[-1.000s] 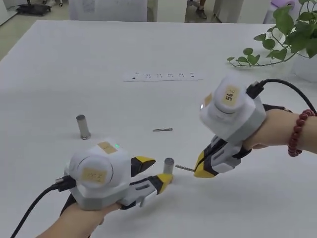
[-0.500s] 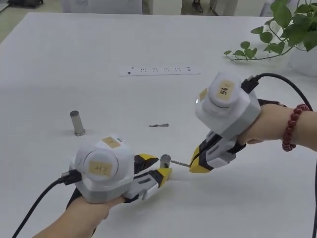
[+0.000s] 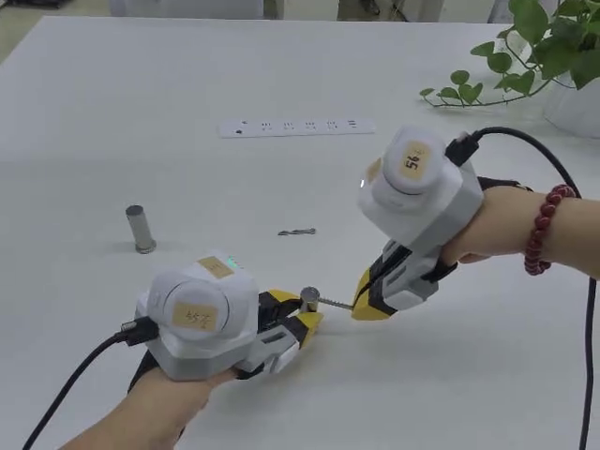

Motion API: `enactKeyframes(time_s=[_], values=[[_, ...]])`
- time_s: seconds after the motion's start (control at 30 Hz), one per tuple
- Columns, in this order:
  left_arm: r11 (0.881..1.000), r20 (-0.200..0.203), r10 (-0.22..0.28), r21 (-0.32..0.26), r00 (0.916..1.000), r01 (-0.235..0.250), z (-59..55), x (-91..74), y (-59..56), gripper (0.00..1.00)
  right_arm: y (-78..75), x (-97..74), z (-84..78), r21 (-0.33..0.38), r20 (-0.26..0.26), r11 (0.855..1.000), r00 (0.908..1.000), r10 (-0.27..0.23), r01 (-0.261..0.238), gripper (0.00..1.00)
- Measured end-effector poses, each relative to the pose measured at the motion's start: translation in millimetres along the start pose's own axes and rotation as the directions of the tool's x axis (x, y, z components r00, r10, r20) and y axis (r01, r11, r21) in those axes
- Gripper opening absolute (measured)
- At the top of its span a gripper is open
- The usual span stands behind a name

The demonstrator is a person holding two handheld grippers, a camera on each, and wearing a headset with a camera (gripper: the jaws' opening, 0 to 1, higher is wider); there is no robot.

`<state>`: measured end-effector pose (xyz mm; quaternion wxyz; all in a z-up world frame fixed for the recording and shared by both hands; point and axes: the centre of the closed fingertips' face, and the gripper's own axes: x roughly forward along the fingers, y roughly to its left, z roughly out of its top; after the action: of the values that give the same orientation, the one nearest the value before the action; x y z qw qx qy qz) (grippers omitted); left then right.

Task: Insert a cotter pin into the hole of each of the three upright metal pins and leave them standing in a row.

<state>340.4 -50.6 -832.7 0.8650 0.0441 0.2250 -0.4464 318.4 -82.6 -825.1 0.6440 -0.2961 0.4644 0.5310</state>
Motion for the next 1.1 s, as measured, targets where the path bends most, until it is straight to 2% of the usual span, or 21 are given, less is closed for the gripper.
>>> enactKeyframes(time_s=[0.23,0.47,0.63,0.83,1.1], values=[[1.0,-0.008,0.0,0.003,1.0,0.0,-2.6,2.4,0.9,0.12,-0.1,1.2,2.1,-0.022,-0.027,1.0,0.9996,-0.005,0.005,0.04],[1.0,0.002,0.0,0.02,1.0,0.0,-3.5,3.3,0.3,0.12,-1.7,3.8,1.2,-0.038,-0.047,0.999,0.9989,-0.008,0.006,0.04],[1.0,0.012,0.003,0.012,0.9999,-0.004,-3.2,3.3,0.0,0.12,-1.4,4.9,1.0,-0.029,-0.041,1.0,0.9992,-0.004,0.003,0.04],[1.0,0.014,0.006,0.014,0.9999,-0.007,-3.6,3.6,0.4,0.12,-0.9,4.6,1.7,0.006,-0.006,1.0,0.9999,0.01,-0.01,0.03],[1.0,0.013,0.007,0.015,0.9999,-0.007,-3.9,3.6,0.4,0.12,-3.2,3.1,1.8,-0.023,-0.022,1.0,0.9998,0.0,0.0,0.03]])
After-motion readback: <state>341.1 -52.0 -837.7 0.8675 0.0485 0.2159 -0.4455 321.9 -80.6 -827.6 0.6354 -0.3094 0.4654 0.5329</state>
